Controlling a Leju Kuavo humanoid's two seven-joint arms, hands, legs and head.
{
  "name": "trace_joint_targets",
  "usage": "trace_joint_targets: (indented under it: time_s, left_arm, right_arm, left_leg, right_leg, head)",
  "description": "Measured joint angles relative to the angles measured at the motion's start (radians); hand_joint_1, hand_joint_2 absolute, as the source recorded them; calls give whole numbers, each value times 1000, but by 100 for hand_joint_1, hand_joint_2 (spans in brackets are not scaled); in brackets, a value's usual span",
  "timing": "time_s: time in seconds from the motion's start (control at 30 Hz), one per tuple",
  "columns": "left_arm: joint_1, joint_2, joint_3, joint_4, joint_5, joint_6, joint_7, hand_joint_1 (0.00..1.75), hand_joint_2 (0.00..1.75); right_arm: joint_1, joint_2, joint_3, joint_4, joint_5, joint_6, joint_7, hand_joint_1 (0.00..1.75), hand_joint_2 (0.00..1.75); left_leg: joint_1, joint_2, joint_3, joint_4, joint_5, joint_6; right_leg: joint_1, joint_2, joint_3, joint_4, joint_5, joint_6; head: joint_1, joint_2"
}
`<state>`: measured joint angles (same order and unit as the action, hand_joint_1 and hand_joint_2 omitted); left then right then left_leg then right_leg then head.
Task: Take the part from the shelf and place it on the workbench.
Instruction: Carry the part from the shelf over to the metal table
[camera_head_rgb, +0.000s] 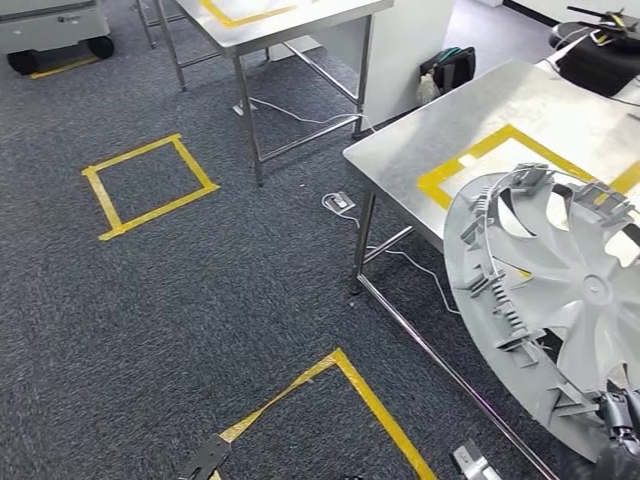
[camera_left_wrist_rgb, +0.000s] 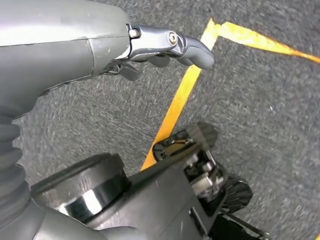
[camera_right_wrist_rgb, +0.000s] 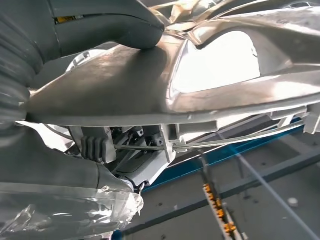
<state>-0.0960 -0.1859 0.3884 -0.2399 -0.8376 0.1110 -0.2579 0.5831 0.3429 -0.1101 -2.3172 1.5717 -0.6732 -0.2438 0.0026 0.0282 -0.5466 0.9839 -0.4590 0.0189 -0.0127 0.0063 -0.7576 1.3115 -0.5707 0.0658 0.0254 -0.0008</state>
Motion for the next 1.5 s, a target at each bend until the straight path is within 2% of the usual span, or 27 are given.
trace_joint_targets:
  time_s: [0.03, 0.1, 0.17, 0.2, 0.27, 0.3, 0.37, 0.43, 0.5, 0.53, 0.57, 0.63, 0.7, 0.77, 0.8, 0.83, 0.87, 0.93, 1.0, 1.03, 1.07, 1.13, 1.2, 1.3, 1.37, 1.47, 1.5]
  left_arm:
    - [0, 0, 0, 0, 0, 0, 0, 0, 175]
    - [0, 0, 0, 0, 1, 0, 0, 0, 175]
    - [-1, 1, 1, 0, 2, -1, 0, 0, 175]
    - [-1, 2, 2, 0, 2, -1, 0, 0, 175]
    - [-3, 1, 3, 0, 2, -2, 0, 0, 175]
    - [-4, 1, 3, 0, 3, -2, -1, 0, 175]
    - [-6, 0, 4, 0, 3, -3, -2, 0, 175]
    - [-4, 0, 6, 0, 3, -4, -3, 0, 175]
    - [1, 0, 7, 0, 3, -4, -3, 0, 175]
    - [2, 0, 7, 0, 3, -4, -3, 0, 175]
    - [2, 0, 7, 0, 3, -4, -3, 0, 175]
    - [1, 1, 8, 0, 3, -4, -3, 0, 175]
    - [0, 2, 8, 0, 3, -4, -3, 0, 175]
    - [-1, 1, 9, 0, 2, -5, -3, 0, 175]
    - [-3, 1, 9, 0, 2, -5, -3, 0, 175]
    - [-4, 0, 9, 0, 2, -6, -3, 0, 175]
    - [-5, 0, 9, 0, 2, -6, -4, 0, 175]
    - [-2, 1, 9, 0, 2, -6, -5, 0, 175]
    - [2, 2, 10, 0, 2, -9, -5, 0, 175]
    - [3, 2, 10, 0, 2, -11, -5, 0, 175]
    - [3, 2, 10, -1, 2, -14, -6, 0, 175]
    - [2, 2, 10, -2, 6, -16, -7, 0, 175]
    - [0, 2, 10, -2, 12, -13, -10, 0, 175]
    - [-3, 3, 10, -2, 14, -11, -16, 0, 175]
    - [-3, 3, 10, -2, 15, -10, -18, 0, 175]
    - [0, 3, 10, -2, 15, -10, -18, 0, 175]
    - [2, 3, 10, -2, 16, -10, -18, 0, 175]
  right_arm:
    - [0, 0, 0, 0, 0, 0, 0, 175, 175]
    - [0, 0, 0, 0, 0, 0, 0, 175, 175]
    - [-1, 0, 0, 1, 0, 0, 1, 175, 175]
    - [-1, 0, 0, 2, 0, 0, 1, 175, 175]
    - [0, 0, -1, 2, 0, 0, 2, 175, 175]
    - [1, 0, -1, 2, 0, 0, 3, 175, 175]
    - [0, 0, 0, 2, 0, 0, 6, 175, 175]
    - [-1, 0, 1, 3, 0, 0, 10, 175, 175]
    - [-1, 0, 1, 3, 0, 0, 13, 175, 175]
    - [-1, 0, 1, 4, 0, 0, 13, 175, 175]
    - [-1, 0, 1, 4, 0, 0, 13, 175, 175]
    - [-1, 0, 1, 5, 0, 0, 13, 175, 175]
    - [-1, 0, 1, 5, 0, 0, 13, 175, 175]
    - [0, 0, 1, 5, 0, 0, 14, 175, 175]
    - [2, 0, 1, 5, 0, 0, 14, 175, 175]
    - [3, 0, 1, 5, 0, 0, 14, 175, 175]
    - [3, 0, 1, 5, 0, 0, 14, 175, 175]
    - [0, 0, 2, 6, 0, 0, 15, 175, 175]
    - [0, 0, 3, 8, -2, 0, 14, 175, 175]
    - [1, 0, 3, 10, -5, 0, 10, 175, 175]
    - [3, 0, 4, 12, -11, 0, 5, 175, 175]
    - [8, 0, 6, 17, -28, 0, -6, 175, 175]
    - [15, 0, 12, 24, -50, 0, -14, 175, 175]
    - [29, 0, 22, 35, -71, 0, -26, 175, 175]
    - [34, 0, 26, 40, -75, 0, -32, 175, 175]
    - [35, 0, 30, 47, -79, 0, -36, 175, 175]
    - [36, 0, 30, 50, -80, 0, -36, 175, 175]
  left_leg:
    - [0, 14, 2, 0, -2, -1]
    - [-1, 37, 10, 1, -8, -8]
    - [-6, 55, 18, 4, -16, -19]
    - [-8, 62, 21, 5, -18, -23]
    - [-7, 76, 25, 4, -21, -32]
    - [-5, 71, 25, 8, -26, -38]
    - [-1, 29, 0, 66, -67, -47]
    - [0, -12, -65, 202, -132, -48]
    - [0, -21, -120, 298, -153, -46]
    - [0, -23, -123, 295, -135, -44]
    - [0, -28, -107, 252, -100, -41]
    - [4, -68, -48, 114, -29, -37]
    - [7, -107, -11, 27, -5, -35]
    - [6, -99, -8, 14, -5, -29]
    - [6, -88, -7, 11, -2, -23]
    - [6, -75, -6, 8, 0, -16]
    - [6, -62, -5, 5, 2, -9]
    - [3, -34, -5, 4, 1, -1]
    - [0, -5, -4, 5, -1, 1]
    - [0, 6, -3, 5, -2, 0]
    - [0, 15, -2, 5, -4, -2]
    - [-1, 26, 4, 7, -8, -9]
    - [-6, 31, 7, 9, -11, -19]
    - [-5, 31, 7, 9, -10, -35]
    - [-2, 11, -8, 43, -36, -45]
    - [0, -15, -98, 228, -124, -52]
    - [0, -17, -126, 279, -138, -52]
  right_leg:
    - [-1, -4, 15, -22, 18, 2]
    - [-2, -32, 91, -157, 79, 3]
    - [-1, -62, 154, -262, 114, -4]
    - [1, -67, 164, -278, 117, -11]
    - [4, -45, 163, -276, 120, -27]
    - [3, -35, 161, -278, 121, -33]
    - [0, -14, 161, -281, 125, -46]
    - [-1, 9, 160, -282, 127, -53]
    - [1, 37, 158, -282, 128, -55]
    - [1, 52, 158, -282, 128, -55]
    - [1, 67, 159, -281, 129, -54]
    - [0, 94, 157, -279, 131, -49]
    - [-1, 118, 150, -279, 135, -37]
    - [-4, 140, 142, -285, 141, -23]
    - [-5, 137, 137, -284, 141, -18]
    - [-4, 118, 127, -271, 131, -14]
    - [-2, 87, 109, -237, 110, -11]
    - [1, 23, 53, -114, 42, -7]
    - [1, 3, 7, -9, 1, -3]
    - [0, 0, 10, -6, 7, -1]
    - [0, -4, 34, -44, 30, 0]
    - [-2, -16, 117, -184, 86, 0]
    - [-2, -23, 171, -270, 109, -9]
    - [1, -17, 175, -279, 111, -29]
    - [-1, -12, 175, -283, 114, -43]
    - [-2, -4, 174, -284, 114, -54]
    - [-1, 1, 174, -284, 113, -55]
  head:
    - [0, 0]
    - [0, 0]
    - [-2, 0]
    - [-3, 0]
    - [-5, 0]
    - [-5, 0]
    - [-8, 0]
    - [-11, 0]
    - [-11, 0]
    - [-11, 0]
    - [-11, 0]
    - [-12, 0]
    - [-11, 0]
    - [-11, 0]
    - [-11, 0]
    - [-9, 0]
    - [-7, 0]
    - [-4, 0]
    - [-4, 0]
    - [-4, 0]
    - [-4, 0]
    - [-4, 0]
    - [-4, 0]
    - [-5, 0]
    - [-7, 0]
    - [-9, 0]
    - [-9, 0]
